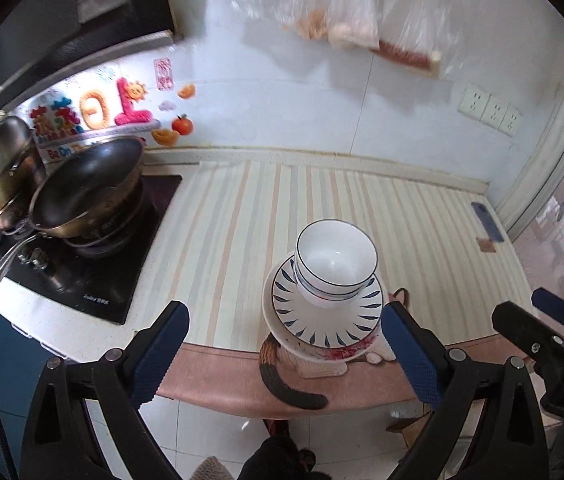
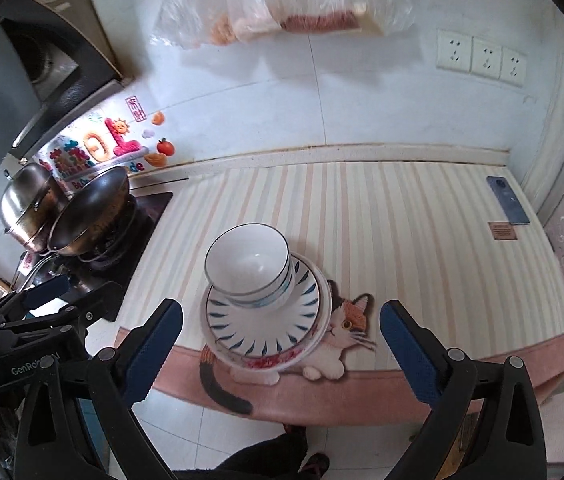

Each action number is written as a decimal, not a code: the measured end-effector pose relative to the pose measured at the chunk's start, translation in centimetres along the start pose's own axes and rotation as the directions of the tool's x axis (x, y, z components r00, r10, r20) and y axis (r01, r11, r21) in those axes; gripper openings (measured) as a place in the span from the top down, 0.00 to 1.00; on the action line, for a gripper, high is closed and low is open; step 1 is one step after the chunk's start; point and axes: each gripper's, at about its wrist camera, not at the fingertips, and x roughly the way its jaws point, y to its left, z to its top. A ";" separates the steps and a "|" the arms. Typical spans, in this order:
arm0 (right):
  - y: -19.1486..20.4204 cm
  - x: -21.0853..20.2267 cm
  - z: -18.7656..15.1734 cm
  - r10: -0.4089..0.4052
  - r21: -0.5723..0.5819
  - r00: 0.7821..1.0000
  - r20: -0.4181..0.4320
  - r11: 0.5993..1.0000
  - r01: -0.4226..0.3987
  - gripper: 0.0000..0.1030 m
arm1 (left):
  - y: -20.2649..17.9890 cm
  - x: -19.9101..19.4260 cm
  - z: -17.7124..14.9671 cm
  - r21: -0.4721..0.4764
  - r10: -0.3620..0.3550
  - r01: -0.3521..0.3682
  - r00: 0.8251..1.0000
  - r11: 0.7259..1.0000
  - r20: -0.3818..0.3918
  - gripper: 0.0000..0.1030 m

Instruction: Organize plates and bowls

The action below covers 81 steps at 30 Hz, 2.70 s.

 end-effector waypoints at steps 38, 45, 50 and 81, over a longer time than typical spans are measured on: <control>9.8 -22.7 -16.6 -0.084 0.012 0.973 0.216 0.996 0.083 0.01 | 5.0 -18.7 -12.2 0.037 -0.011 0.004 0.984 0.999 0.180 0.01; 11.2 -23.6 -17.6 -0.103 0.001 0.967 0.231 0.994 0.105 0.01 | 5.6 -19.7 -12.6 0.034 -0.011 0.005 0.981 0.999 0.195 0.01; 11.7 -23.8 -17.9 -0.104 0.000 0.967 0.231 0.994 0.106 0.01 | 6.0 -20.0 -12.8 0.034 -0.008 0.001 0.981 0.999 0.195 0.01; 11.9 -23.9 -17.8 -0.101 -0.011 0.967 0.233 0.994 0.106 0.01 | 6.9 -19.7 -12.2 0.039 -0.004 -0.004 0.980 0.999 0.200 0.01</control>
